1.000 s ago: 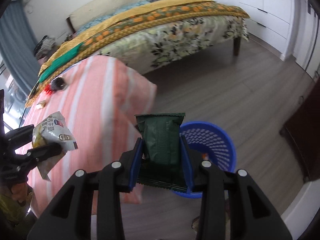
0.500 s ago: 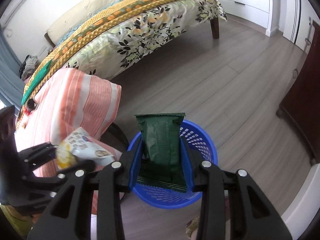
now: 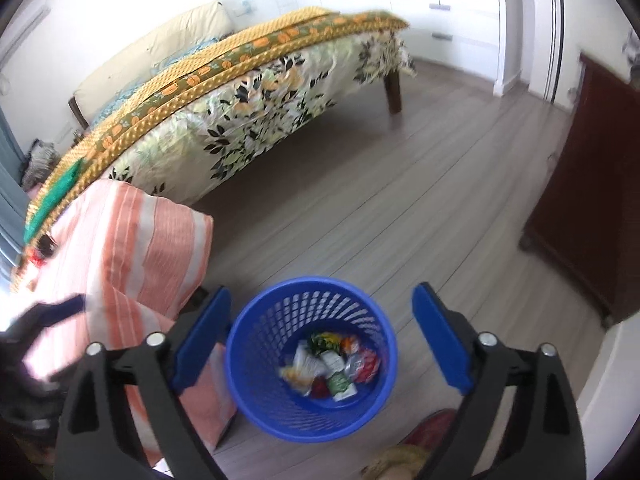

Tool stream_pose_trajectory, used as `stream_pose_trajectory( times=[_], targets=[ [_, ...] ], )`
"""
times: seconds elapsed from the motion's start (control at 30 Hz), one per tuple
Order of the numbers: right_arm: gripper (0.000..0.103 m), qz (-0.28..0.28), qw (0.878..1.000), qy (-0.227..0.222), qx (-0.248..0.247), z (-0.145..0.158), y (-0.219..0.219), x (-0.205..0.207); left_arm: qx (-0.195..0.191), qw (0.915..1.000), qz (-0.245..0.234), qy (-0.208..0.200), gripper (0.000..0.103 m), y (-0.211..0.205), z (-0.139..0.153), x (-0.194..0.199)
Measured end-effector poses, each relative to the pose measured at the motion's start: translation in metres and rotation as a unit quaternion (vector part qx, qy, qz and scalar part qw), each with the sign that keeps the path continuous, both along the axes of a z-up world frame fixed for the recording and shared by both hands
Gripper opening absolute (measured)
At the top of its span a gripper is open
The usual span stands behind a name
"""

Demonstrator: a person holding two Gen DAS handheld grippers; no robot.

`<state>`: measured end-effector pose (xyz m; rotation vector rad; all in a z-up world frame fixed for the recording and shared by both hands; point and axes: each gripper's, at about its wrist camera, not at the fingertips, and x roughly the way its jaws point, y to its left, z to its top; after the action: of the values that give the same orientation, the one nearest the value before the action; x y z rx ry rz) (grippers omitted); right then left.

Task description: Collect trash

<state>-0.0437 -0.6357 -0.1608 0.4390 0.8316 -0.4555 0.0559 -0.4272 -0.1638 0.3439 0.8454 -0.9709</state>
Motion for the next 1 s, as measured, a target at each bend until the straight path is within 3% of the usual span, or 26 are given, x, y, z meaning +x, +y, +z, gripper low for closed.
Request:
stream_pose_trajectory(
  times=[0.17, 0.3, 0.4, 0.63, 0.83, 1.0],
  targets=[
    [0.091, 0.044, 0.998, -0.005, -0.050, 0.006, 0.053, 0.011, 0.023, 0.9985, 0.034, -0.036, 0.098, 0.080, 0.009, -0.002],
    [0.091, 0.118, 0.987, -0.012, -0.111, 0.013, 0.128, 0.027, 0.047, 0.9935, 0.090, -0.051, 0.098, 0.160, 0.006, 0.005],
    [0.092, 0.174, 0.979, -0.023, -0.104, 0.014, 0.186, 0.043, 0.063, 0.9862, 0.144, -0.053, 0.098, 0.222, 0.002, 0.018],
    [0.093, 0.316, 0.945, -0.005, -0.081, 0.013, 0.327, 0.114, 0.082, 0.9647, 0.247, -0.040, 0.098, 0.334, -0.003, 0.055],
    [0.093, 0.358, 0.930, 0.035, -0.078, -0.014, 0.389, 0.177, 0.089, 0.9490, 0.302, -0.018, 0.098, 0.390, -0.003, 0.086],
    [0.098, 0.358, 0.930, 0.044, -0.065, -0.024, 0.395, 0.183, 0.078, 0.9414, 0.328, 0.001, 0.098, 0.405, 0.008, 0.116]
  ],
)
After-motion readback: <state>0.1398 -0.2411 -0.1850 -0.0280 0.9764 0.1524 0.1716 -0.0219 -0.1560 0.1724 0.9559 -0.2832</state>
